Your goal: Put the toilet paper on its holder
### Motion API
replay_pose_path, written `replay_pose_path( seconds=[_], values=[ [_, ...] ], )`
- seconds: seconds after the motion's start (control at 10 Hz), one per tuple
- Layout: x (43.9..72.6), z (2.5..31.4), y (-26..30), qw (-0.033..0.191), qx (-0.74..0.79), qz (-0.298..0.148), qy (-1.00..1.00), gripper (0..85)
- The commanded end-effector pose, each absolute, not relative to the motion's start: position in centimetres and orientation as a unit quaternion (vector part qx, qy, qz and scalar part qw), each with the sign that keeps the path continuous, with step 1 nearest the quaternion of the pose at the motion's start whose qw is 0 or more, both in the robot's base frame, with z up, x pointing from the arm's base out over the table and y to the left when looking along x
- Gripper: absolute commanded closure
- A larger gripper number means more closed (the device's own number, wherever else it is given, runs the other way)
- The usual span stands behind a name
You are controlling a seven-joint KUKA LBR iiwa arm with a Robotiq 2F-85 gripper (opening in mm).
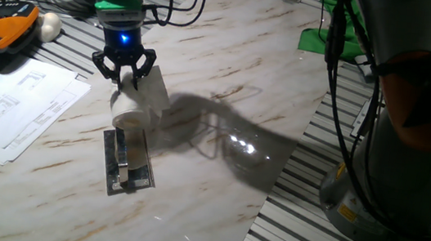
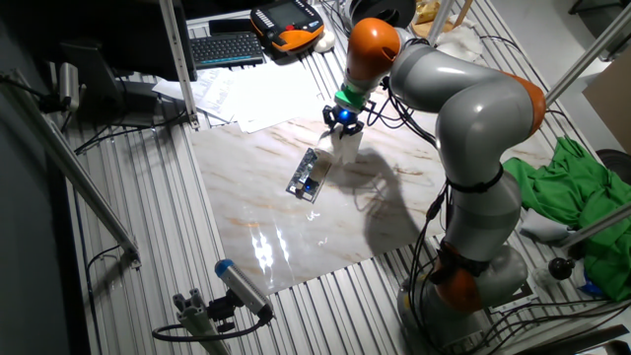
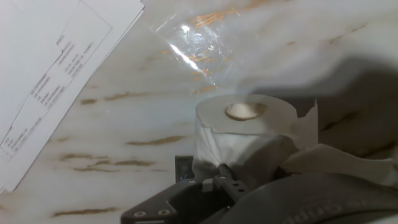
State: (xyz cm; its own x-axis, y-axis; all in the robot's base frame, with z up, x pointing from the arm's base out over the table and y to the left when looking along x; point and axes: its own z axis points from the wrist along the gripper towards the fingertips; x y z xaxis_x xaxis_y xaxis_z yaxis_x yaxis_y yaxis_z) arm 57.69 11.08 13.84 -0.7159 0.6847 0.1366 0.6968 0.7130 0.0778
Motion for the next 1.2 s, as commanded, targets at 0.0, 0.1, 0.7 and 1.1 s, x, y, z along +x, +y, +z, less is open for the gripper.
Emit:
replay_pose_path(
  seconds=[0.0, 0.1, 0.7, 1.1],
  values=[
    [57.88, 13.88, 10.77, 0.050, -0.372, -0.063, -0.925, 51.0],
    [57.92, 13.91, 10.67, 0.050, -0.371, -0.063, -0.925, 51.0],
    [57.92, 13.91, 10.67, 0.039, -0.350, -0.056, -0.934, 51.0],
    [57.92, 13.91, 10.67, 0.046, -0.338, -0.065, -0.938, 51.0]
  ],
)
